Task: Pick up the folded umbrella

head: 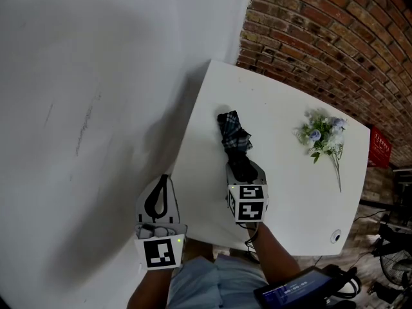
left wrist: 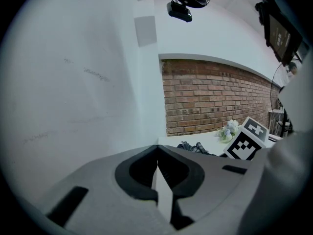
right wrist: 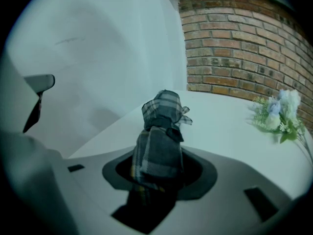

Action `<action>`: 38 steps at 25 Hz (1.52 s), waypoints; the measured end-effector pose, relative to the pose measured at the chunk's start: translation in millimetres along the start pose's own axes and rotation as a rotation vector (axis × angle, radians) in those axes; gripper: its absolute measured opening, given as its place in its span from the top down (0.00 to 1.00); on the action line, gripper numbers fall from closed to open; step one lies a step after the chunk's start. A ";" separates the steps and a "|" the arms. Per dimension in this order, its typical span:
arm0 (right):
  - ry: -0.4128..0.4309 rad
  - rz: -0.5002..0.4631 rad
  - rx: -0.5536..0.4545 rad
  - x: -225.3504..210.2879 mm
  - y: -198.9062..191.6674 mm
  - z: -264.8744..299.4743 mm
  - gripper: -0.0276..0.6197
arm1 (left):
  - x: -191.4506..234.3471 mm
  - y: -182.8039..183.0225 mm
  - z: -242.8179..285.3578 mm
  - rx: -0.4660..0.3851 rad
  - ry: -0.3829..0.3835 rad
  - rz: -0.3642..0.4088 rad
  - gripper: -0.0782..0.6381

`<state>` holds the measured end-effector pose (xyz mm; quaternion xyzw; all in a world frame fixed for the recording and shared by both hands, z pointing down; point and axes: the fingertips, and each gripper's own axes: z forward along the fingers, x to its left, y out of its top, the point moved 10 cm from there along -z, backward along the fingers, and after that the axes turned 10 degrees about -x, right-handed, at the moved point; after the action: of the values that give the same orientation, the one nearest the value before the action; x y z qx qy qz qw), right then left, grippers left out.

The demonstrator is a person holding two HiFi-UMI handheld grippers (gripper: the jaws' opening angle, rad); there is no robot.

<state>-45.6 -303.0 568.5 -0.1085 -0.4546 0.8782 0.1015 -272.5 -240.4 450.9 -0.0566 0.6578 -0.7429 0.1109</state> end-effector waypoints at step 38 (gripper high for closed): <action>0.018 -0.001 -0.243 0.9 44.7 -65.7 0.67 | -23.6 31.5 -33.6 -0.085 -0.011 0.035 0.88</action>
<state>-31.4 -277.0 494.7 -0.1276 -0.5568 0.8156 0.0923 -254.5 -205.8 416.9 -0.0536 0.6890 -0.7119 0.1251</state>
